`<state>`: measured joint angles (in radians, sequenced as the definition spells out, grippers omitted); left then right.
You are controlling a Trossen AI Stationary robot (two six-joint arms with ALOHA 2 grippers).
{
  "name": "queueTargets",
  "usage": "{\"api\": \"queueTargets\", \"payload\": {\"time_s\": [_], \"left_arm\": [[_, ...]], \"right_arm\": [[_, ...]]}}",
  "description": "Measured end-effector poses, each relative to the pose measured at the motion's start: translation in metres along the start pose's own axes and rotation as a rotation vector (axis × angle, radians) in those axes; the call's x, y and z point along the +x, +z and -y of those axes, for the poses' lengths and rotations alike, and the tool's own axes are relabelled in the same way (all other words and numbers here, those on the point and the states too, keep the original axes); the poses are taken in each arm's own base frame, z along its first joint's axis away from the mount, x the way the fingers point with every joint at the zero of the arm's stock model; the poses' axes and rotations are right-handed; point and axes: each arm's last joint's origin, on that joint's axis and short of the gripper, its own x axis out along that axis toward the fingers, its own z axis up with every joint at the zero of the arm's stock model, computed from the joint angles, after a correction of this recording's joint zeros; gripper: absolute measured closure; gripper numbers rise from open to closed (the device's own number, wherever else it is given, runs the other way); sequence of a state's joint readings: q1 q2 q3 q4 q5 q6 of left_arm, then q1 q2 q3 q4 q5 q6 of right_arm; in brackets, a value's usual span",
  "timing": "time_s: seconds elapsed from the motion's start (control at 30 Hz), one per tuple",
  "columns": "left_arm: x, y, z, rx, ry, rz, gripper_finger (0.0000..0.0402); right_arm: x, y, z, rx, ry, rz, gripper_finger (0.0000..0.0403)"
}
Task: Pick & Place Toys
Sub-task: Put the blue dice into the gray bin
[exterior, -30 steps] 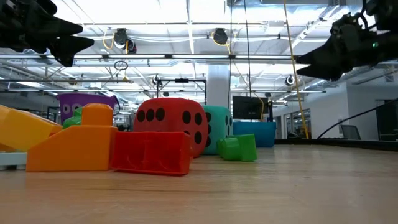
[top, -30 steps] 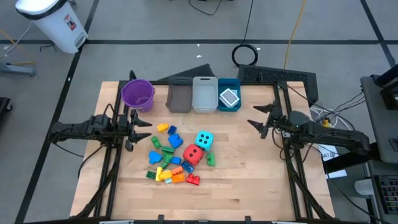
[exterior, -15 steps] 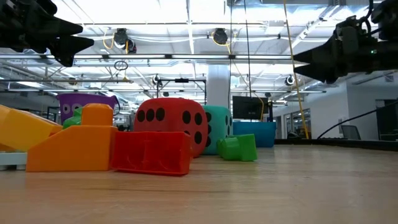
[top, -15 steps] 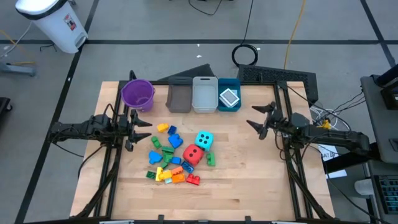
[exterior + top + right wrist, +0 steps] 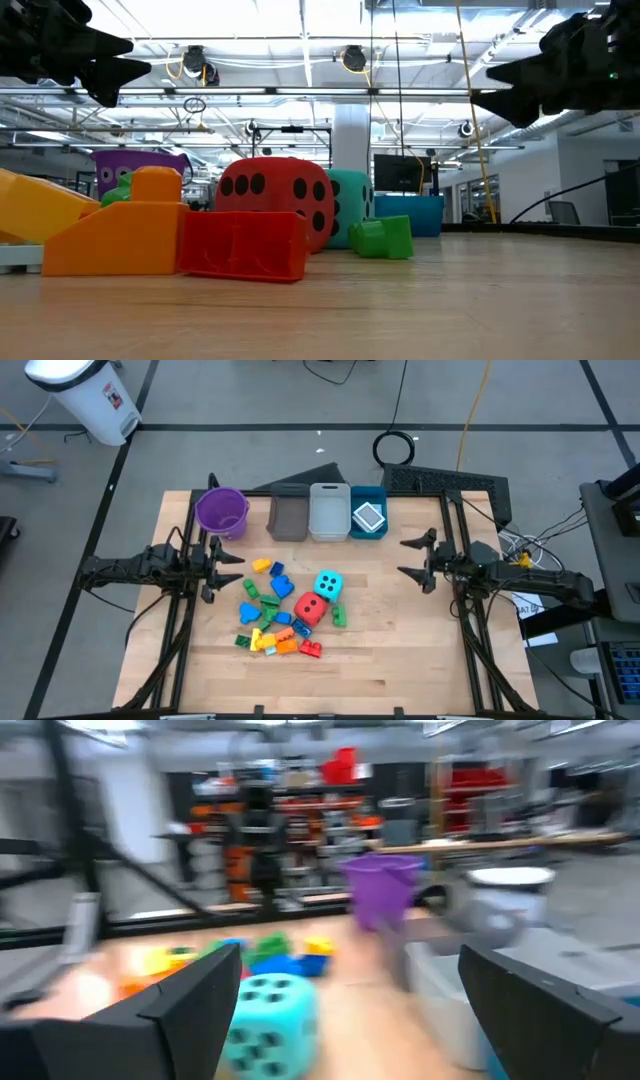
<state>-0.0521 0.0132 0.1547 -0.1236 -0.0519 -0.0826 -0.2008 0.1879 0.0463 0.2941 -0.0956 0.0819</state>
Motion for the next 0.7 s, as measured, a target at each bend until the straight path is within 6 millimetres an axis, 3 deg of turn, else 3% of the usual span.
{"api": "queueTargets", "payload": {"time_s": [0.2, 0.33, 0.7], "left_arm": [[0.000, 0.000, 0.000, 0.000, 0.000, 0.000, 0.0192], [0.000, 0.000, 0.000, 0.000, 0.000, 0.000, 0.0192], [0.000, 0.000, 0.000, 0.000, 0.000, 0.000, 0.0192]], "right_arm": [[0.000, -0.005, -0.008, 0.060, 0.194, -0.051, 0.0057], [-0.001, 0.002, -0.013, 0.026, 0.237, 0.026, 0.0057], [0.000, -0.004, -0.016, -0.072, 0.100, -0.017, 0.0057]]}}
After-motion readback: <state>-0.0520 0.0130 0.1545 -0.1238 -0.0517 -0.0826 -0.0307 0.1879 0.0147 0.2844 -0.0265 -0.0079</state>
